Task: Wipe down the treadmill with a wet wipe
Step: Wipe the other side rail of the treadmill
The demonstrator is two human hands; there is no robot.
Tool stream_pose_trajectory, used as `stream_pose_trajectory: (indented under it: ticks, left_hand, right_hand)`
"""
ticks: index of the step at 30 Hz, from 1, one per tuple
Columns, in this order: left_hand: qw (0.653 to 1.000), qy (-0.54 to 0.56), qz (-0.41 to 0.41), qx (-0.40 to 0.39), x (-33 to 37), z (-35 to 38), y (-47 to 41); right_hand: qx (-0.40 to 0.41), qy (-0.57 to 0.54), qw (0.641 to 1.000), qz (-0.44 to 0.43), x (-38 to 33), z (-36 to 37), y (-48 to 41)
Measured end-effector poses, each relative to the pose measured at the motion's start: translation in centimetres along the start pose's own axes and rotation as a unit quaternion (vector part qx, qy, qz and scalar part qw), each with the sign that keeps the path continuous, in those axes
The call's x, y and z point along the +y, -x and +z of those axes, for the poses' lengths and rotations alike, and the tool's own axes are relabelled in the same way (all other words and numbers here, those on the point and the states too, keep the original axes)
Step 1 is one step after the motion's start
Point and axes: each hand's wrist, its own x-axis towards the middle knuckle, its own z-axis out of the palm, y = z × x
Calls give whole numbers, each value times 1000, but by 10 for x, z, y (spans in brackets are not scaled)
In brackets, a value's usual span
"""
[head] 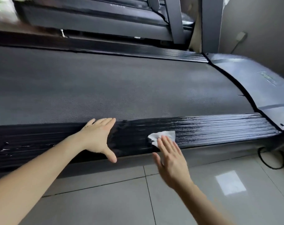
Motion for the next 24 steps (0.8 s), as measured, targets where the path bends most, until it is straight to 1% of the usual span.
stream_pose_trajectory:
  ticks: [3,5,6,7,8,10,13,14,16,17,18,20,22,24]
  left_hand:
    - [999,-43,0,-14,8,-7,-5]
    - [999,-51,-3,-13,9,-6,-8]
    - [999,-46,-3,-11,7,-6,-8]
    - [999,-40,0,-11,6,-5,-8]
    - [999,-34,1,-9,4,-4,-8]
    - [999,-32,4,-6,1,-4,-8]
    - [999,-37,10,4,1,-2,-11]
    - [999,-37,12,13,0,0,-12]
    - [999,-28,12,23,-2,2,-12]
    - [999,-24,11,18,-4,3,-11]
    - [1000,-20,10,13,-5,2,-11]
    - [1000,-17,11,5,-5,1,-11]
    - [1000,-19,9,5,-3,1,-9]
    - [1000,-20,3,-6,-2,-2,-6]
  right_hand:
    - [30,26,987,159,53,-8,3]
    - [56,25,973,220,53,-9,-3]
    - [77,18,970,229,41,-8,-7]
    - [95,16,972,212,24,-6,-9]
    - [101,14,980,172,0,-2,-8]
    - [93,-2,993,72,-56,7,-4]
    - [84,-60,995,-20,-122,19,-1]
    - [83,-80,992,-46,-129,19,-3]
    - [92,-66,989,-92,-113,15,-8]
    - [107,-46,990,-83,-95,13,-8]
    - [131,-31,990,-41,-72,10,-8]
    - [172,-25,977,124,-19,2,-7]
    - [174,-26,944,279,25,-11,-10]
    - [174,-45,914,363,47,-15,-20]
